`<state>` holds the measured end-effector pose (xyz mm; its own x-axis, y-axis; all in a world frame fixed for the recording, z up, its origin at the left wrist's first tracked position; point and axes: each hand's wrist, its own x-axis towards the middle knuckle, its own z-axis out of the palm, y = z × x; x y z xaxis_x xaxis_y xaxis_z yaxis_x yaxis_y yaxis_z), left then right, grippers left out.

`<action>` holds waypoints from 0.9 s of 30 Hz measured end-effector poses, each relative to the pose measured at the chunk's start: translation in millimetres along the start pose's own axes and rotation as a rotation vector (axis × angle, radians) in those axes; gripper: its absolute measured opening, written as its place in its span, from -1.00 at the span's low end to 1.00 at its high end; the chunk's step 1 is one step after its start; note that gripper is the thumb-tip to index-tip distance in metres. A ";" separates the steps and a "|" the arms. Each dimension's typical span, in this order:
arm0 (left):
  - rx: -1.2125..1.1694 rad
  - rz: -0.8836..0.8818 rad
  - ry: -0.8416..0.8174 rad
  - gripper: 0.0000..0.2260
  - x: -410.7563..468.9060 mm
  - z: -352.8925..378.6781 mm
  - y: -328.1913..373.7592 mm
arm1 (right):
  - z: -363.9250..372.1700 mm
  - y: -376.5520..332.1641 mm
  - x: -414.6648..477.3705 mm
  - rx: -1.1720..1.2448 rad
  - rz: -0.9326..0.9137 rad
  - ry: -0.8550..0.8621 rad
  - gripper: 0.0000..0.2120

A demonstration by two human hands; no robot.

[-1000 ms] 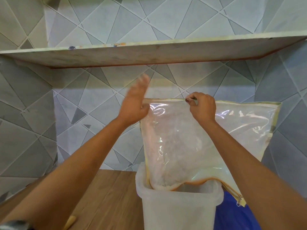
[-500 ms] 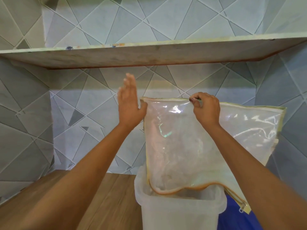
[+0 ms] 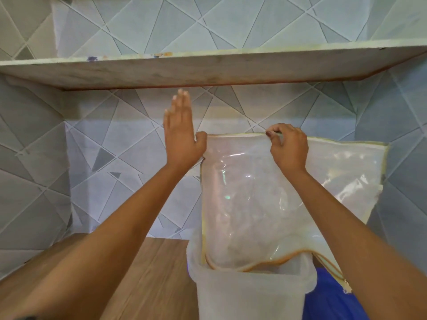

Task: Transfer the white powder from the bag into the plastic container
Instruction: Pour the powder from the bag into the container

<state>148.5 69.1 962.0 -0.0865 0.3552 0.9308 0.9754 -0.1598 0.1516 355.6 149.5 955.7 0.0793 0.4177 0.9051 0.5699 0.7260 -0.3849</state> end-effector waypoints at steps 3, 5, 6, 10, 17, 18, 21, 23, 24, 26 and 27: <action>-0.010 0.126 -0.571 -0.36 -4.2 5.0 2.0 | 3.3 -0.4 1.1 -0.019 -0.025 -0.030 -0.85; -0.109 0.029 -0.384 -0.38 -2.4 6.6 0.3 | 5.8 1.1 -0.7 -0.025 -0.038 -0.033 -0.84; -0.122 -0.021 -0.129 -0.38 -0.9 4.0 3.4 | 6.5 2.2 -2.0 -0.019 -0.030 -0.028 -0.84; -0.064 0.035 -0.440 -0.39 2.1 9.3 1.6 | 6.8 -0.2 -1.5 0.006 -0.009 -0.033 -0.84; -0.154 -0.038 -0.074 -0.38 0.4 8.8 1.8 | 8.8 5.1 -4.2 0.014 0.012 -0.002 -0.85; -0.181 -0.013 -0.297 -0.41 0.7 11.5 0.5 | 8.6 5.1 -2.8 0.023 0.008 -0.002 -0.85; -0.205 -0.022 -0.669 -0.49 -3.5 18.4 0.3 | 10.6 6.4 -3.8 0.020 -0.045 -0.001 -0.85; -0.280 -0.094 -0.426 -0.56 1.9 19.8 0.2 | 11.3 9.2 -6.4 0.038 -0.032 0.014 -0.85; -0.221 -0.097 -0.393 -0.58 5.1 19.5 -0.3 | 10.9 10.1 -6.3 0.051 -0.027 0.022 -0.85; -0.064 -0.080 -0.496 -0.60 9.5 22.4 -5.2 | 9.3 10.8 -3.9 0.072 -0.032 0.023 -0.86; -0.055 -0.078 -0.524 -0.64 11.1 25.8 -8.8 | 7.8 10.5 -2.1 0.076 -0.036 0.013 -0.86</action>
<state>144.2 98.2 962.4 -0.0324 0.7780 0.6274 0.9569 -0.1572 0.2443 355.0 160.5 948.3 0.0708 0.3833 0.9209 0.5088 0.7802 -0.3639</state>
